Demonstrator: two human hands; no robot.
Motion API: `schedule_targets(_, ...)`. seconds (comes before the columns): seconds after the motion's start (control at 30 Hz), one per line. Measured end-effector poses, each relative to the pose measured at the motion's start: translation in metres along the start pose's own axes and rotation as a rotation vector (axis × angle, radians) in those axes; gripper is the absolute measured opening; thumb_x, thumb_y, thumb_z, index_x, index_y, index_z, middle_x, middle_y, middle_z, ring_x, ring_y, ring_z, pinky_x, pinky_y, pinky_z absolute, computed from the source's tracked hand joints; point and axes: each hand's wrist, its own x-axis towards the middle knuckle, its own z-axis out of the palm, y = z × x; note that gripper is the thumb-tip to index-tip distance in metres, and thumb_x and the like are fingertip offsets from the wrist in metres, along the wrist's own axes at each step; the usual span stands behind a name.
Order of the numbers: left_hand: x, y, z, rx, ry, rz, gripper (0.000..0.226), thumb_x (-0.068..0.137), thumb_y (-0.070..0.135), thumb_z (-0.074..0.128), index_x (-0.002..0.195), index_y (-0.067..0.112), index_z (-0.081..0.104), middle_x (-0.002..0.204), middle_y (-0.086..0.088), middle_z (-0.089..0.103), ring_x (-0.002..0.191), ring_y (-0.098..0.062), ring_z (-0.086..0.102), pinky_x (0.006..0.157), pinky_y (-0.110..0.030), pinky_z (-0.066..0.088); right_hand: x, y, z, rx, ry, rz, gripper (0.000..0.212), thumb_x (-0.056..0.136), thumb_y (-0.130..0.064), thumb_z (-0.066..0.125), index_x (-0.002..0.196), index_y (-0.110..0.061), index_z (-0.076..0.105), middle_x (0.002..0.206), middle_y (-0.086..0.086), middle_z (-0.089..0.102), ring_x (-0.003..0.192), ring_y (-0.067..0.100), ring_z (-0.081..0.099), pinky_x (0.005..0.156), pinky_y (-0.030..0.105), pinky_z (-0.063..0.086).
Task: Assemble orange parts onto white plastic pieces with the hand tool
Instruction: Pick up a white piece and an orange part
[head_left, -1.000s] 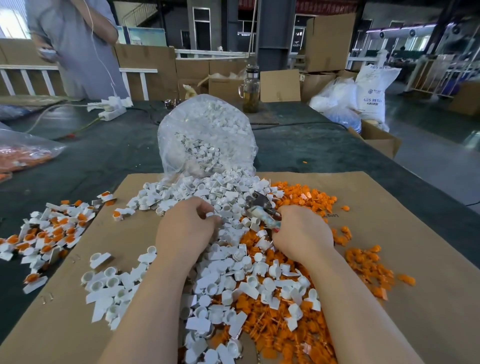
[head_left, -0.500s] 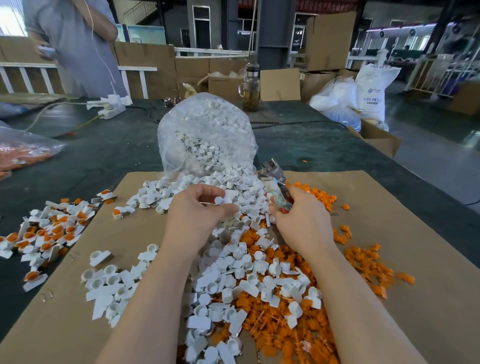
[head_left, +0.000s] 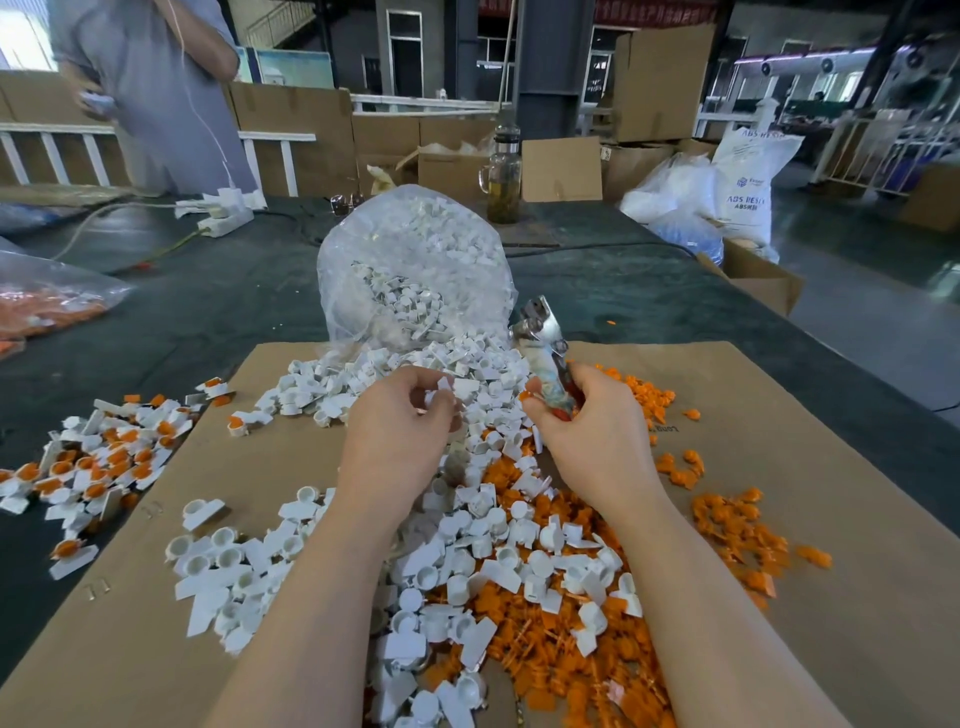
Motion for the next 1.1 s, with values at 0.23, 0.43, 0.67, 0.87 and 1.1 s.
schedule_targets(0.23, -0.002, 0.003, -0.002, 0.077, 0.021, 0.045, 0.005, 0.088, 0.029, 0.073, 0.089, 0.033, 0.076, 0.099, 0.005, 0.067, 0.075, 0.000, 0.060, 0.062, -0.017, 0.044, -0.002, -0.005, 0.000, 0.063, -0.004, 0.014, 0.016, 0.090, -0.032, 0.068, 0.100, -0.023, 0.059, 0.088, -0.012, 0.061, 0.079, 0.007, 0.059, 0.065, 0.027, 0.050)
schedule_targets(0.43, 0.000, 0.004, -0.001, -0.009, 0.077, 0.025, 0.003, 0.088, 0.031, 0.073, 0.091, 0.029, 0.072, 0.083, 0.010, 0.067, 0.067, 0.001, 0.059, 0.055, -0.012, 0.040, -0.003, -0.006, 0.001, 0.114, 0.036, -0.042, 0.012, 0.089, -0.030, 0.069, 0.089, -0.023, 0.059, 0.077, -0.014, 0.059, 0.069, 0.005, 0.055, 0.057, 0.019, 0.037)
schedule_targets(0.67, -0.003, 0.007, 0.001, -0.099, 0.080, 0.004, 0.003, 0.088, 0.027, 0.070, 0.089, 0.029, 0.069, 0.076, 0.007, 0.073, 0.072, -0.010, 0.069, 0.065, -0.024, 0.052, -0.004, -0.010, 0.003, 0.199, 0.010, -0.031, 0.018, 0.087, -0.027, 0.071, 0.103, -0.020, 0.064, 0.094, -0.009, 0.068, 0.088, 0.010, 0.064, 0.078, 0.039, 0.056)
schedule_targets(0.87, -0.009, 0.011, 0.006, -0.087, 0.088, 0.086, 0.010, 0.084, 0.029, 0.074, 0.079, 0.036, 0.070, 0.084, 0.012, 0.063, 0.070, -0.005, 0.057, 0.059, -0.012, 0.040, -0.006, -0.011, 0.001, 0.241, 0.036, -0.057, 0.021, 0.085, -0.028, 0.073, 0.101, -0.027, 0.060, 0.089, -0.016, 0.065, 0.085, 0.004, 0.063, 0.075, 0.032, 0.055)
schedule_targets(1.1, -0.012, 0.014, 0.010, -0.226, 0.083, 0.036, 0.014, 0.082, 0.022, 0.079, 0.075, 0.032, 0.072, 0.067, 0.011, 0.072, 0.067, -0.008, 0.070, 0.069, -0.028, 0.058, -0.007, -0.012, 0.002, 0.271, 0.030, -0.096, 0.027, 0.083, -0.026, 0.075, 0.102, -0.032, 0.057, 0.093, -0.017, 0.066, 0.089, 0.002, 0.064, 0.078, 0.029, 0.056)
